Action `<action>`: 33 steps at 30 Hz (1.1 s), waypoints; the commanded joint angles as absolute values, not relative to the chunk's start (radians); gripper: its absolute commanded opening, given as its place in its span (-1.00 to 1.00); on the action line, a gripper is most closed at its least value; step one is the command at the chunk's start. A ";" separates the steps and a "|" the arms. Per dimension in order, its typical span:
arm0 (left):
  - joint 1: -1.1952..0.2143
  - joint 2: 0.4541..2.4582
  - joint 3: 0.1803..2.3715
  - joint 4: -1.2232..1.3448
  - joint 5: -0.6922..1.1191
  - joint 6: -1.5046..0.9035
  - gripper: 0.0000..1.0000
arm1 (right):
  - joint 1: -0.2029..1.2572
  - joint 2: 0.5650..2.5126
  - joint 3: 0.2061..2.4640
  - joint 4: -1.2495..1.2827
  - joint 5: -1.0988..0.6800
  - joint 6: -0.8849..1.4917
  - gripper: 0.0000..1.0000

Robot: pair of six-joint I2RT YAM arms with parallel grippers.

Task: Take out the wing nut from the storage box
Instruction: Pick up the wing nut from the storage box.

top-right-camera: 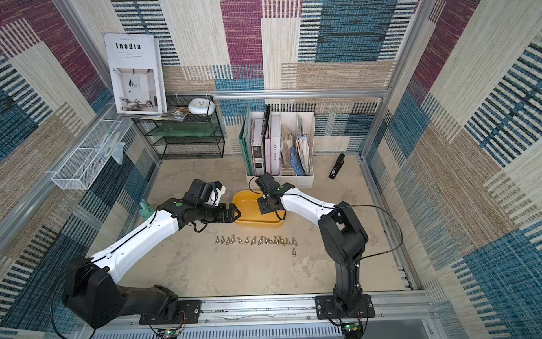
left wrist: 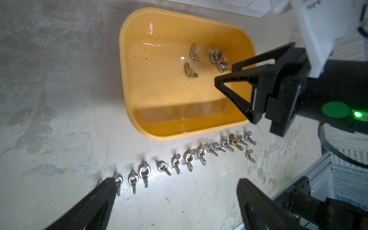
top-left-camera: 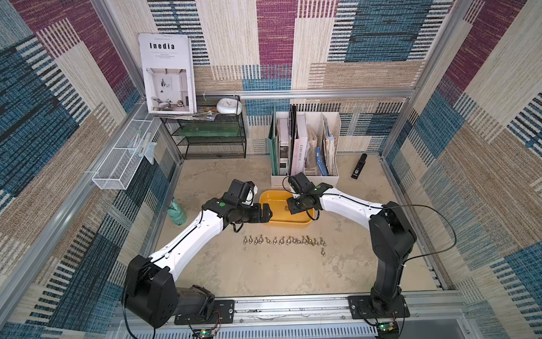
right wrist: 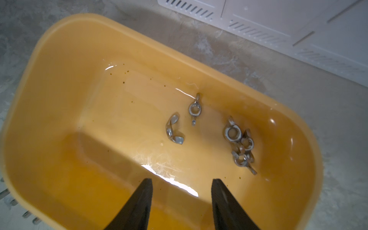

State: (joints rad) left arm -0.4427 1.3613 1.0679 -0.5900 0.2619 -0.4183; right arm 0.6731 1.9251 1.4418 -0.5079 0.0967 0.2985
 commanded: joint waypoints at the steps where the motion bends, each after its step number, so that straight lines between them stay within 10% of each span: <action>1: -0.434 1.367 1.081 -0.594 0.267 -0.410 0.98 | 0.653 1.981 1.497 -0.537 0.054 0.266 -0.07; 33: -0.419 1.411 1.106 -0.572 0.363 -0.371 0.98 | 0.621 2.181 1.675 -0.589 0.041 0.226 -0.76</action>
State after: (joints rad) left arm -0.4206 1.4082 1.0996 -0.5800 0.3595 -0.3851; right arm 0.6201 2.1803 1.6691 -0.5800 0.0505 0.2276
